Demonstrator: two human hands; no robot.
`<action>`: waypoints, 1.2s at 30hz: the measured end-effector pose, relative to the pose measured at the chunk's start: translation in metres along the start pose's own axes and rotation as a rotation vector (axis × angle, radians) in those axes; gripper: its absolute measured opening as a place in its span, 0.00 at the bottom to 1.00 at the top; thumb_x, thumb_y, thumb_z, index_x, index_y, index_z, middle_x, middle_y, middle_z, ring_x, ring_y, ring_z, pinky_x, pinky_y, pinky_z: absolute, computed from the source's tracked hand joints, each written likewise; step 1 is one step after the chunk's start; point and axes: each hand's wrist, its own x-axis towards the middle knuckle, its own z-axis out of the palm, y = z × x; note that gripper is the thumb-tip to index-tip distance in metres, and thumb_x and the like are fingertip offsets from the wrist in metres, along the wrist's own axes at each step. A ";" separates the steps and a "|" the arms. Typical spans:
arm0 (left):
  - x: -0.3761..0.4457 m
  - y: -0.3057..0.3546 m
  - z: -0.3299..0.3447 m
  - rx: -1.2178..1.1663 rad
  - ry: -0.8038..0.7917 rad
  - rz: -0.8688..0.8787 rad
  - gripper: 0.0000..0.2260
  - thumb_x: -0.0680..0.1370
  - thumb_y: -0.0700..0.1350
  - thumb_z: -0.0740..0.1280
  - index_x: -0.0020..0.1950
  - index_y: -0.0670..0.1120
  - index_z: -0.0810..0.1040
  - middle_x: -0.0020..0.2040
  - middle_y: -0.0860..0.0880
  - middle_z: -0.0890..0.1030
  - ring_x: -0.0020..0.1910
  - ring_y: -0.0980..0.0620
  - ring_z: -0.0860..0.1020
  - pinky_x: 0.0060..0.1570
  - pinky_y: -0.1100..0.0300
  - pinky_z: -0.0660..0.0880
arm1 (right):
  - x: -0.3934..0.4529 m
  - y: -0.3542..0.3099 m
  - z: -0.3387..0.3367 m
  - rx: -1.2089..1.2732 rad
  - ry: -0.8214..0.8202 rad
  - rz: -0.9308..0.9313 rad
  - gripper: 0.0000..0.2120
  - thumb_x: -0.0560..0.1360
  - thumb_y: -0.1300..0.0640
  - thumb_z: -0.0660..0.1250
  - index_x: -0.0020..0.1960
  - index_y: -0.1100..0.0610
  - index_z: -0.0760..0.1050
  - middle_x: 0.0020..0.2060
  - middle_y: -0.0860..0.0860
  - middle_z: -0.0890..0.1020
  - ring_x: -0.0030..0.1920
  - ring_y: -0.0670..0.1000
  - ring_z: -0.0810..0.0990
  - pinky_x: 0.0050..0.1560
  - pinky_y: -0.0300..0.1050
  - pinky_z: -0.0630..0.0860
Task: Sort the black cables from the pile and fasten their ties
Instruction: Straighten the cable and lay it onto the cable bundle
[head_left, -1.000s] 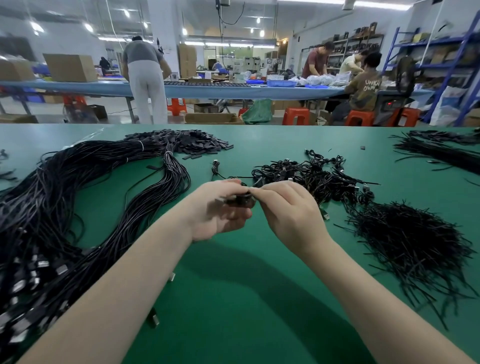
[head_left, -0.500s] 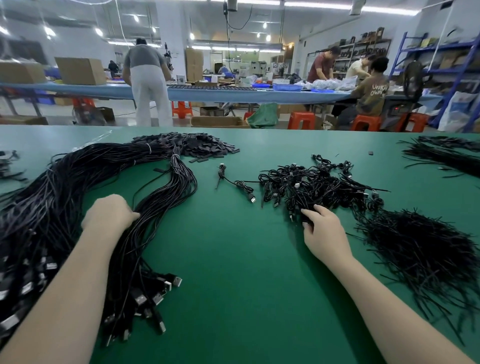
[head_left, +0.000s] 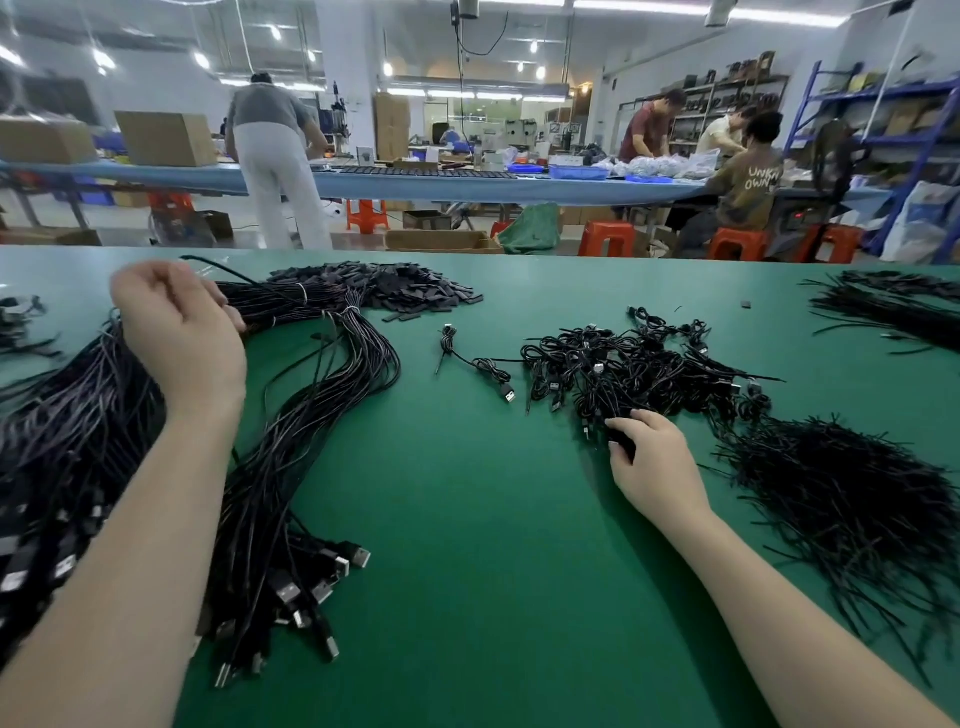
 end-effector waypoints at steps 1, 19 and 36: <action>-0.001 0.001 0.000 -0.003 -0.005 0.021 0.07 0.82 0.46 0.52 0.45 0.55 0.63 0.36 0.55 0.72 0.25 0.59 0.70 0.30 0.62 0.70 | 0.000 0.000 0.000 -0.007 -0.007 0.002 0.16 0.78 0.60 0.63 0.64 0.56 0.77 0.67 0.57 0.72 0.69 0.57 0.68 0.67 0.54 0.68; -0.055 0.074 0.035 0.251 -0.937 0.213 0.04 0.75 0.51 0.70 0.41 0.56 0.80 0.34 0.56 0.81 0.32 0.63 0.76 0.35 0.72 0.71 | -0.016 -0.118 -0.059 0.430 0.021 -0.555 0.31 0.75 0.41 0.65 0.74 0.46 0.60 0.66 0.37 0.68 0.66 0.31 0.63 0.66 0.24 0.56; -0.043 0.053 0.033 -0.441 -0.921 -0.674 0.09 0.61 0.46 0.76 0.41 0.50 0.87 0.35 0.51 0.84 0.33 0.58 0.80 0.33 0.67 0.78 | 0.014 -0.078 -0.116 0.375 -0.152 -0.248 0.05 0.75 0.44 0.67 0.43 0.44 0.80 0.27 0.35 0.78 0.29 0.37 0.76 0.28 0.26 0.66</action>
